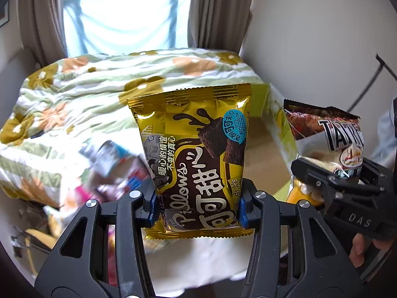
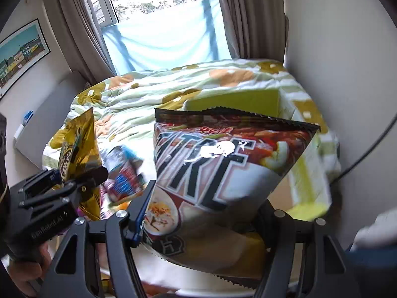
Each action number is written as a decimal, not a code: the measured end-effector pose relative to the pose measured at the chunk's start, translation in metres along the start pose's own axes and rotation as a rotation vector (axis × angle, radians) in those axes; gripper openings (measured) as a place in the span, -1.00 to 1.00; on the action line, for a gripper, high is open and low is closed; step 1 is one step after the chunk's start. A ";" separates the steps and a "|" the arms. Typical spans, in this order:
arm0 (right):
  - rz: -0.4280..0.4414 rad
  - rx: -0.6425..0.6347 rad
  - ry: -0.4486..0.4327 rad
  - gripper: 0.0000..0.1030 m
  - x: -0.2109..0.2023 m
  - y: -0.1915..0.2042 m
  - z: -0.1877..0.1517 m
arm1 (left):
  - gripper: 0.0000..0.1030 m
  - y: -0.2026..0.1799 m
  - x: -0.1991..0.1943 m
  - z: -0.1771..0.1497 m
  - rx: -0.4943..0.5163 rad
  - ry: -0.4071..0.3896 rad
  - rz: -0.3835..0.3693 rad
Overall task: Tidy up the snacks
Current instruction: 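Carry the Pillows bag with the left tool while the right tool carries the chip bag toward the box, then release the Pillows bag into the box with the left tool while the right tool drops the chip bag in, then move both tools back over the snack pile, then grasp the pink wafer bag with the left tool while the right tool grasps the purple bag, then carry the pink bag with the left tool while the right tool carries the purple bag to the box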
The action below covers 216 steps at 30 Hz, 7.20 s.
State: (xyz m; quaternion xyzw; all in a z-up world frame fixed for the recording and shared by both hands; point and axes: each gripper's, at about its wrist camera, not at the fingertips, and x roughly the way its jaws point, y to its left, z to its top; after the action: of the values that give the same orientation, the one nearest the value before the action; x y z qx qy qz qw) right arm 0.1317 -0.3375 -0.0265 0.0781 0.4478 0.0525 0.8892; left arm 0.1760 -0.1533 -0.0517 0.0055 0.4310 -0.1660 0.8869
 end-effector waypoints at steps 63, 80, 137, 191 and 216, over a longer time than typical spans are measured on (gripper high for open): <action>-0.007 -0.094 0.108 0.99 0.110 -0.117 0.089 | 0.99 -0.052 0.135 0.070 0.005 0.157 0.104; 0.072 -0.121 -0.092 0.99 0.006 -0.086 0.066 | 0.99 -0.058 -0.006 0.037 -0.038 -0.086 0.231; 0.486 -0.274 0.115 0.99 0.134 0.259 -0.144 | 0.66 0.250 0.008 -0.263 -0.375 0.246 0.121; 0.353 -0.084 0.225 -0.28 0.134 0.252 -0.104 | 0.45 0.251 -0.043 -0.248 -0.309 0.205 0.164; 0.259 0.036 -0.136 -0.28 -0.019 0.130 -0.038 | 0.45 0.132 -0.080 -0.094 -0.024 -0.030 0.069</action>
State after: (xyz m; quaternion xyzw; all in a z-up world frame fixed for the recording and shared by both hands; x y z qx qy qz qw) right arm 0.0867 -0.2093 -0.0100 0.1545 0.3737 0.1534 0.9017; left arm 0.0978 0.0085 -0.0673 0.0070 0.4192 -0.1303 0.8985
